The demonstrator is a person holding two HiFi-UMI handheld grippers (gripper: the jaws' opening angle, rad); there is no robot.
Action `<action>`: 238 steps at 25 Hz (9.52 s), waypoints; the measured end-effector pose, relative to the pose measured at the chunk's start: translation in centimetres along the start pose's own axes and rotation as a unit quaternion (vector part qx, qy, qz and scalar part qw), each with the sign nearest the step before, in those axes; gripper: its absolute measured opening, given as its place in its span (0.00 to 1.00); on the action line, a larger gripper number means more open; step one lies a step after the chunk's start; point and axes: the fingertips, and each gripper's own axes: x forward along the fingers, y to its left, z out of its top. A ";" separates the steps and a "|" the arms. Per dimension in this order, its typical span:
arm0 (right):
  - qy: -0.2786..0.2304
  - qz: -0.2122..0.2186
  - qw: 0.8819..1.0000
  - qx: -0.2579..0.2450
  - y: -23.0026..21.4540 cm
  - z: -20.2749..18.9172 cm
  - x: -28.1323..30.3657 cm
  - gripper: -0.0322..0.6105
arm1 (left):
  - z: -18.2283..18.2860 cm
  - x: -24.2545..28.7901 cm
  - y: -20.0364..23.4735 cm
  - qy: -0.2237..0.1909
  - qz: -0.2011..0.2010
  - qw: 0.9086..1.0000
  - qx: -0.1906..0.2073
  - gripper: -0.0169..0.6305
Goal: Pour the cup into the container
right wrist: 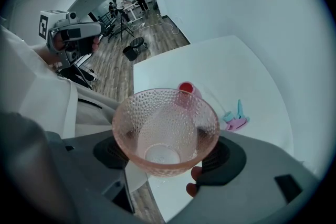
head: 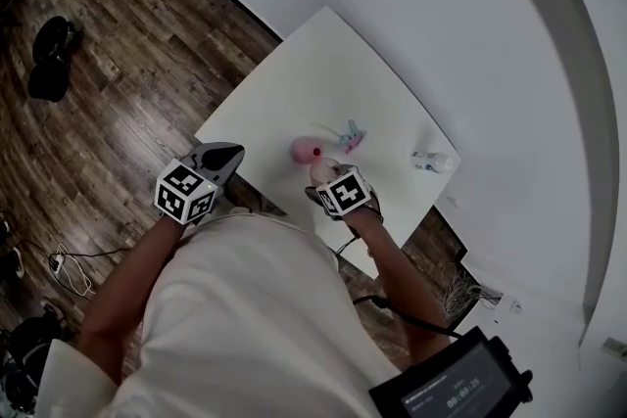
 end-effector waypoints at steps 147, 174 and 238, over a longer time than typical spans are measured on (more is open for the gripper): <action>0.229 0.070 0.971 0.026 0.4 0.0 -0.9 0.64 | 0.5 -0.9 5.1 -0.020 -0.005 0.999 -0.037 0.04; 0.242 0.077 0.967 0.022 -0.3 -0.3 -1.1 0.64 | 0.2 -0.6 4.6 -0.021 -0.005 0.999 -0.039 0.04; 0.298 0.094 0.950 0.003 0.8 0.0 -2.9 0.64 | -1.1 -2.1 4.1 -0.042 -0.003 0.998 -0.054 0.04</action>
